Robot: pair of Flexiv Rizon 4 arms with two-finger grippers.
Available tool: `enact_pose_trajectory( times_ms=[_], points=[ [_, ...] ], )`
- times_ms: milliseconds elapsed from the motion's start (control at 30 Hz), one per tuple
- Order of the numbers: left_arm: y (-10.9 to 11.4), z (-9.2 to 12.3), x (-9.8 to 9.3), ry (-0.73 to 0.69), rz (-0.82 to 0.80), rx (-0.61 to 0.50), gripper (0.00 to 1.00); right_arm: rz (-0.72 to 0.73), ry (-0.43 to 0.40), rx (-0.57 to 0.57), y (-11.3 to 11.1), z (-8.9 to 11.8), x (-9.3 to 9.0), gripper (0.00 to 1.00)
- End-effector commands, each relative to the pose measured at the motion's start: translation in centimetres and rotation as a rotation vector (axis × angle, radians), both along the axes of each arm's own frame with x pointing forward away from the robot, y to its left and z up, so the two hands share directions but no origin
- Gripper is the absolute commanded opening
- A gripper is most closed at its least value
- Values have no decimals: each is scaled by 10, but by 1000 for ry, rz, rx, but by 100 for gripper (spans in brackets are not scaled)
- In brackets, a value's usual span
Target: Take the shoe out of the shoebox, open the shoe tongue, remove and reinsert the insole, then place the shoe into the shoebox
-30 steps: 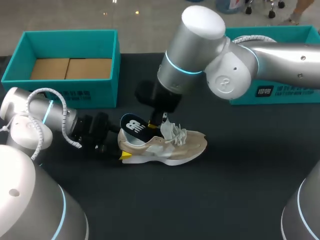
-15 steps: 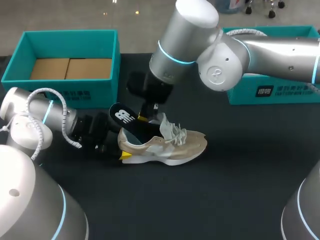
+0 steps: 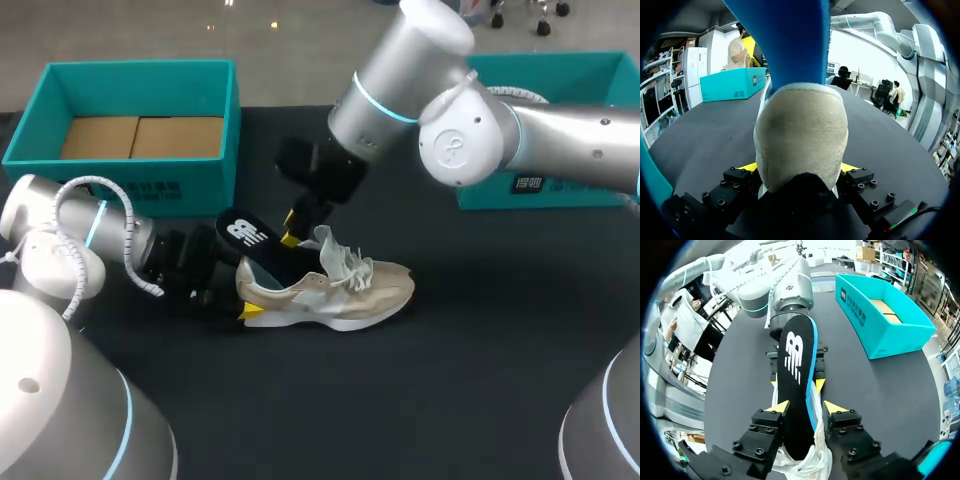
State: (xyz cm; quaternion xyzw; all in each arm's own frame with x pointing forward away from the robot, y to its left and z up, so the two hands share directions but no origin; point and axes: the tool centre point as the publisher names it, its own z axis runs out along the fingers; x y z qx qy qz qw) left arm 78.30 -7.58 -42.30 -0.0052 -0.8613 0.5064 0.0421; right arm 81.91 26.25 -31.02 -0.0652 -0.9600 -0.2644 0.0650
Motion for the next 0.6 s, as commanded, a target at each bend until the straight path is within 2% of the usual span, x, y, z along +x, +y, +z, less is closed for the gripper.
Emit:
enact_pose_trajectory(
  times_ms=[33,300,600],
  points=[
    [-2,-5,2,1,-1,5,0,38,60,78,-7,-6,6,46],
    [-2,-5,2,1,-1,5,0,118,142,121,1,-10,2,45],
    [-2,-5,2,1,-1,5,0,165,181,153,13,-12,-9,45]
  ],
)
